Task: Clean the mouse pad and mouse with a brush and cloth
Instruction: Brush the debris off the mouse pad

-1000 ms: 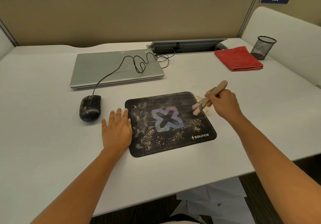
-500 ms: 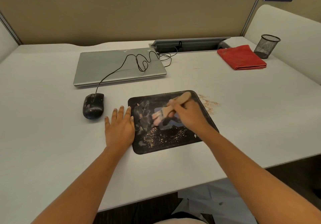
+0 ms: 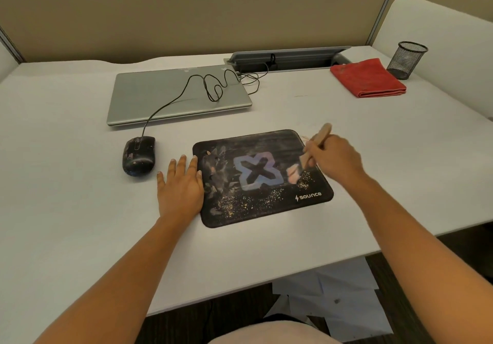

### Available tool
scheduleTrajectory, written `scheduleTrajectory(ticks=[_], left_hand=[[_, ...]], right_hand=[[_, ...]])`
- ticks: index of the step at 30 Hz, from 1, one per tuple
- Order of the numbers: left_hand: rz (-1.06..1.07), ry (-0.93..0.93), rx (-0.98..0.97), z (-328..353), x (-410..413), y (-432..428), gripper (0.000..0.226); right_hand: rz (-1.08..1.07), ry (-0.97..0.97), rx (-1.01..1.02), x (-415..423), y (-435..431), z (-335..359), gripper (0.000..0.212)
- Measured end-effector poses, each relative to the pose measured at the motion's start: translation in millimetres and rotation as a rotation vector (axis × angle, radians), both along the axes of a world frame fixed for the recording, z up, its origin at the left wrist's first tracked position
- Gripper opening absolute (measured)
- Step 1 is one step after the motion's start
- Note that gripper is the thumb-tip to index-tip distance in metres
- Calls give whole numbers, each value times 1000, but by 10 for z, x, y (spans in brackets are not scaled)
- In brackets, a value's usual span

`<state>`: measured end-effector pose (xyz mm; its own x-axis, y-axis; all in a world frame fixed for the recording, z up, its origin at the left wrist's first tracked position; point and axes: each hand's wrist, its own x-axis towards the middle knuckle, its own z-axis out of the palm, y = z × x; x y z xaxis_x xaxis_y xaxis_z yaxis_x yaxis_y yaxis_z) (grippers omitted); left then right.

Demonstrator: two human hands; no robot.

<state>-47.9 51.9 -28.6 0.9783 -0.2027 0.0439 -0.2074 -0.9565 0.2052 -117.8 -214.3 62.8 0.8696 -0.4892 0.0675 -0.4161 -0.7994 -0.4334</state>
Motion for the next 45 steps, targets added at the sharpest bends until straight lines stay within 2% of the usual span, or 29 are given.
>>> scheduleTrajectory(ticks=[2,4,5,8,9,12,15,18,19,22,23,27,28,30,32,35,39,42,45], left_hand=[[0,-3,0,-3,1,3,50],[0,-6,-4,-2,2,5,50],[1,-5,-9,1,1,5,50],[2,-7,-14,9,-6,-5,51],[1,-7,-11,9,-7,-9,51],[3,-6,-1,11,-6,-8,51],[8,-2,3,9,-7,-1,51],[7,-5,-4,13,-9,-12,51],[8,-5,-4,11,-7,-17,51],[11,-6,-5,9,-18,-7,51],[11,-6,-1,9,-21,-3,51],[12,-5,0,12,-19,-8,51],[12,-6,-4,10,-17,-12,51],[11,-8,-10,4,-13,-13,51],[14,-11,-10,-1,-12,-14,51],[16,-15,-12,-1,-9,-9,50],[9,-18,-30,6,-14,0,50],[10,-15,-26,-3,-9,2,50],[9,-15,-30,-10,-8,-4,50]], right_hand=[[-67,-21,-161,-23,-122,33,33],[-69,-62,-220,-22,-139,30,35],[-43,-95,-138,-14,-124,21,34],[77,-209,353,-9,-4,-20,27],[97,-206,411,-16,19,-43,26],[54,-111,305,-30,-28,-85,31],[-61,-39,33,-43,-156,-23,36],[-120,-76,-214,-53,-182,33,41],[-116,-91,-210,-44,-174,33,43],[-42,-112,130,-10,-138,-8,35],[-31,-101,164,-8,-136,-33,34],[-83,-119,-222,-61,-126,-28,35],[-82,-148,-264,-77,-111,-15,37],[-66,-208,-206,-86,-36,4,36],[-3,-224,-13,-71,139,13,37],[230,-205,315,-79,517,-31,30],[418,-162,459,-111,927,-136,23],[398,-100,486,-104,959,-208,26],[338,-28,311,-94,792,-189,33]])
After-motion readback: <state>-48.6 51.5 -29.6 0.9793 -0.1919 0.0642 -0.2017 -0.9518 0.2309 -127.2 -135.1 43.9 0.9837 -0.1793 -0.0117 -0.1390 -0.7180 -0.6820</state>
